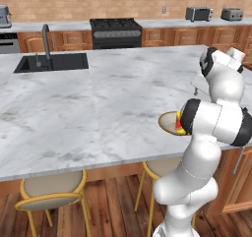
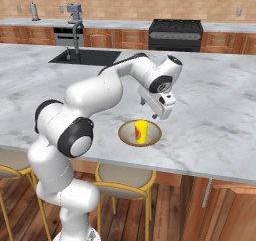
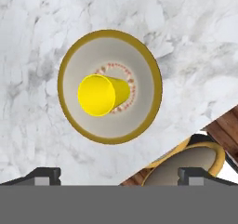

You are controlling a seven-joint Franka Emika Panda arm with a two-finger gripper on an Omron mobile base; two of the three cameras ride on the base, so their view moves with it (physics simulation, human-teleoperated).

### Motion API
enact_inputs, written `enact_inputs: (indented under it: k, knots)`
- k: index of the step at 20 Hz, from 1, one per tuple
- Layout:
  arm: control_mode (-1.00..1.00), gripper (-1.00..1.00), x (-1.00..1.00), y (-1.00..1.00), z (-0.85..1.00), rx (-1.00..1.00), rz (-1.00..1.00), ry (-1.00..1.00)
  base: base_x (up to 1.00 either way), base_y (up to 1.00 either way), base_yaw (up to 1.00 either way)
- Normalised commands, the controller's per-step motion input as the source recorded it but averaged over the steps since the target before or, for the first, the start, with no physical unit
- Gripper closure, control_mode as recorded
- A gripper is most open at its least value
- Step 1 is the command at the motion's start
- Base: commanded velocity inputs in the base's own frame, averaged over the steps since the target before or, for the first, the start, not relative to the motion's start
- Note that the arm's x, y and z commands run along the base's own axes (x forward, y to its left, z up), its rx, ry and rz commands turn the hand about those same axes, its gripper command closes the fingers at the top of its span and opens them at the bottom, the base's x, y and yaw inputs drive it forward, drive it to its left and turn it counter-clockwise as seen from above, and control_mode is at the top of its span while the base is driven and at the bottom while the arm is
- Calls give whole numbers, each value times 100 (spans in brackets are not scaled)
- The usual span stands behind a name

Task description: Place the cup inside the bowl on the dining table and move the bowl to any counter.

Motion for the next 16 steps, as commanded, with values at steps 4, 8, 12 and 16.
enact_inputs:
  k: [4, 8, 12, 16]
  knots:
    - [-100, -100, 0, 0, -29, 0, -5, -13, 0, 0, 0]
    - [-100, -100, 0, 0, -27, 0, -4, -12, 0, 0, 0]
    - [-100, -100, 0, 0, -3, -1, -3, -3, 0, 0, 0]
    - [-100, -100, 0, 0, -1, -1, 0, 0, 0, 0, 0]
